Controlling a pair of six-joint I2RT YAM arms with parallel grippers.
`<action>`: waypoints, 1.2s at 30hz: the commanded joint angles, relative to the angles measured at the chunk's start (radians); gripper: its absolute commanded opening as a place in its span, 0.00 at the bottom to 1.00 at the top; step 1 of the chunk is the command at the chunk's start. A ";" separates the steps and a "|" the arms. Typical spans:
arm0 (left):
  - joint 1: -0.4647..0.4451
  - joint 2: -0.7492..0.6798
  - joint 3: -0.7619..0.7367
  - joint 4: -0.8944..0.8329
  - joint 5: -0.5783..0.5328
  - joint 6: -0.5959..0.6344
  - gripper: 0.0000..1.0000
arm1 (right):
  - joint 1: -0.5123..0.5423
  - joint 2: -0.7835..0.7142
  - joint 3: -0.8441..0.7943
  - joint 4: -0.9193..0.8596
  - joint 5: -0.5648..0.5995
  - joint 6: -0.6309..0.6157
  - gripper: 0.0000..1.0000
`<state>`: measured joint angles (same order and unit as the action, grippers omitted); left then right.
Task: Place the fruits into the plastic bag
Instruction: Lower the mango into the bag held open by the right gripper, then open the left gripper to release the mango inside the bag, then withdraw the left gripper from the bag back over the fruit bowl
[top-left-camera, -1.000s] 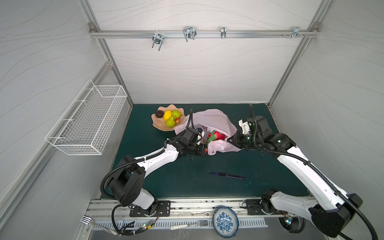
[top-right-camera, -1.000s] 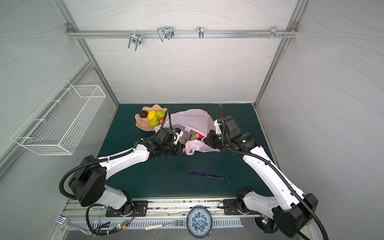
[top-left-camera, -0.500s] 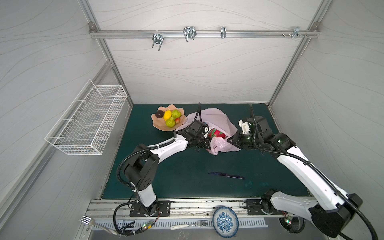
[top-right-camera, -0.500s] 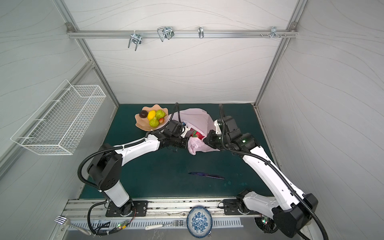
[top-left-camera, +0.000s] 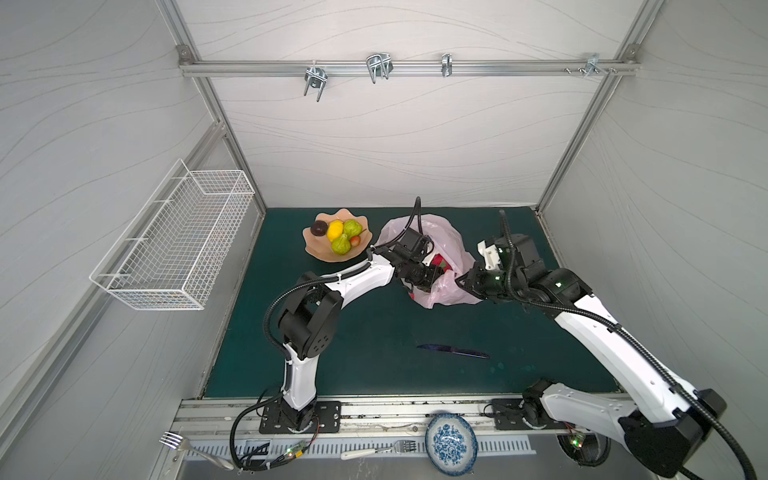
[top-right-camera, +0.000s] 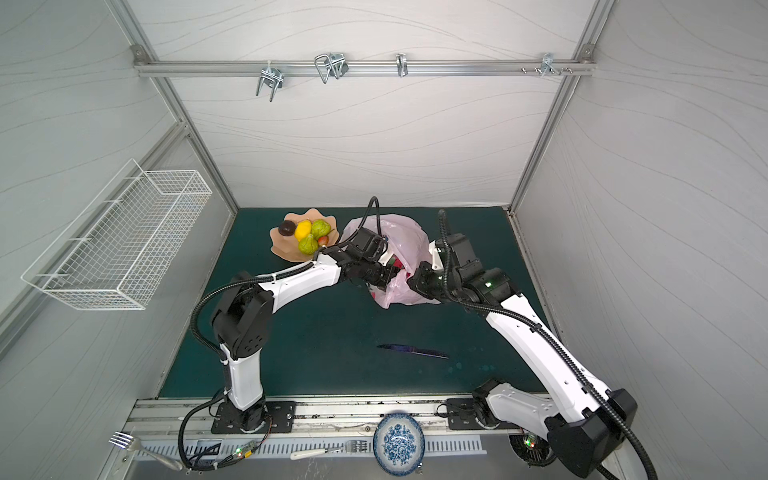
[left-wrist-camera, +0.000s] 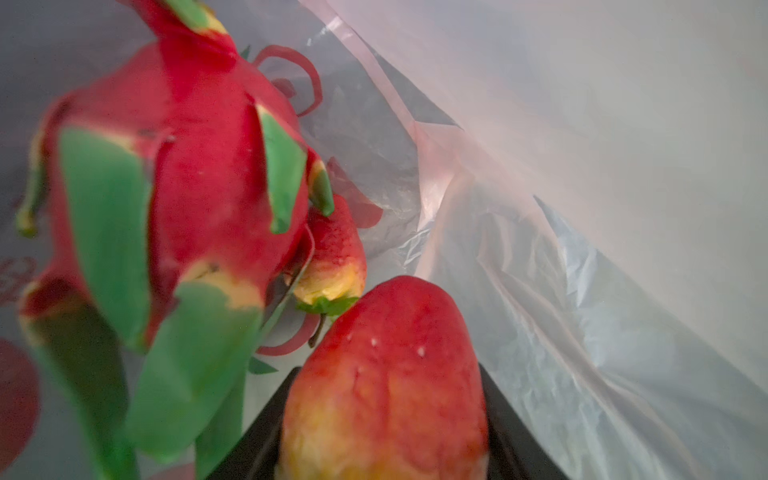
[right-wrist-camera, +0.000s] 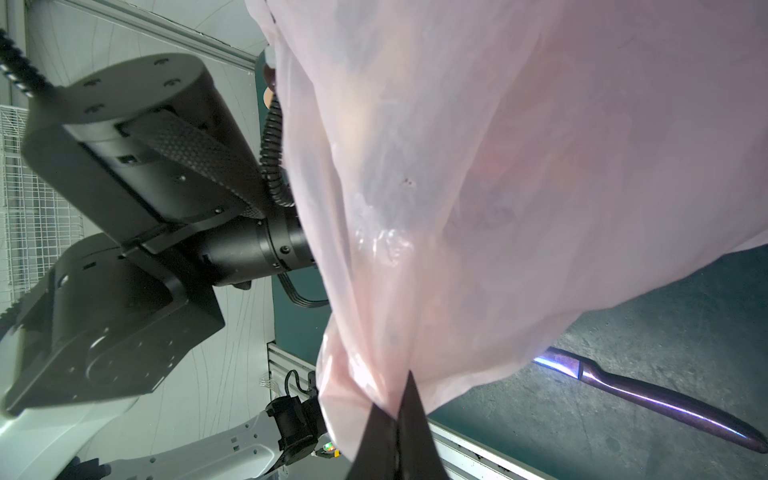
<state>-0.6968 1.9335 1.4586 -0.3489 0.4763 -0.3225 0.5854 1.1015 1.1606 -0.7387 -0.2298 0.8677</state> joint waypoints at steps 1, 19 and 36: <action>-0.018 0.018 0.050 0.050 0.049 -0.055 0.16 | 0.008 -0.020 -0.010 0.024 -0.013 0.010 0.00; -0.032 -0.039 0.071 0.029 -0.010 -0.104 0.99 | 0.009 -0.016 -0.019 0.043 -0.026 0.007 0.00; 0.028 -0.268 -0.024 -0.179 -0.076 0.024 0.95 | 0.005 -0.006 -0.015 0.053 -0.019 0.007 0.00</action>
<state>-0.6800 1.7115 1.4551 -0.4568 0.4274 -0.3611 0.5888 1.1004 1.1503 -0.7013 -0.2459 0.8677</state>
